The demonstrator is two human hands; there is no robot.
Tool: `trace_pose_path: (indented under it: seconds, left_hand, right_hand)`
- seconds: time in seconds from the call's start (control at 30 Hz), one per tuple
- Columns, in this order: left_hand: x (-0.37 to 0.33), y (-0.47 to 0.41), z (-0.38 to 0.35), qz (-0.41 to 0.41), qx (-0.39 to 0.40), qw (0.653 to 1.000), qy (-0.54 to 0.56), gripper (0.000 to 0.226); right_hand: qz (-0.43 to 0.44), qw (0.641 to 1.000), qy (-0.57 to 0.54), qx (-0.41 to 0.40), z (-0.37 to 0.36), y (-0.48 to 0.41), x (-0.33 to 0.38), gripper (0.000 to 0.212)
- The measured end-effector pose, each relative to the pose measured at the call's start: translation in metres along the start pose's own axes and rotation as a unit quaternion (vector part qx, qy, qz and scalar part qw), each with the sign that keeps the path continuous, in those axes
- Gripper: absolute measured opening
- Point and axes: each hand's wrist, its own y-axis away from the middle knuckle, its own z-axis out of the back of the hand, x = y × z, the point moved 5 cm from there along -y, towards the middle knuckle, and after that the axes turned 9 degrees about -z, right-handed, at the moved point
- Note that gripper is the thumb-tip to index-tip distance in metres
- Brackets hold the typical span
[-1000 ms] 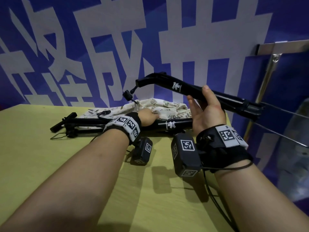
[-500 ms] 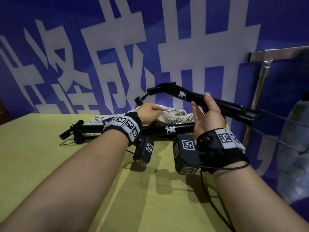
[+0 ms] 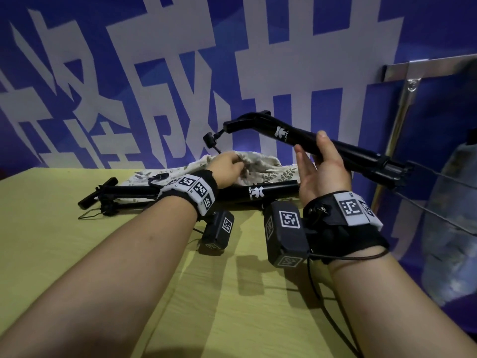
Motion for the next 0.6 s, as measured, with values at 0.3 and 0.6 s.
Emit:
trace_pose_path:
  seconds: [0.3, 0.6]
  left_hand:
    - [-0.003, 0.035, 0.085, -0.002, -0.212, 0.971, 0.112, 0.026]
    - [-0.048, 0.109, 0.191, -0.041, -0.365, 0.919, 0.145, 0.032]
  right_hand:
    - [-0.028, 0.999, -0.028, -0.006, -0.015, 0.014, -0.001, 0.033]
    - [-0.04, 0.999, 0.002, 0.015, -0.046, 0.079, -0.008, 0.025]
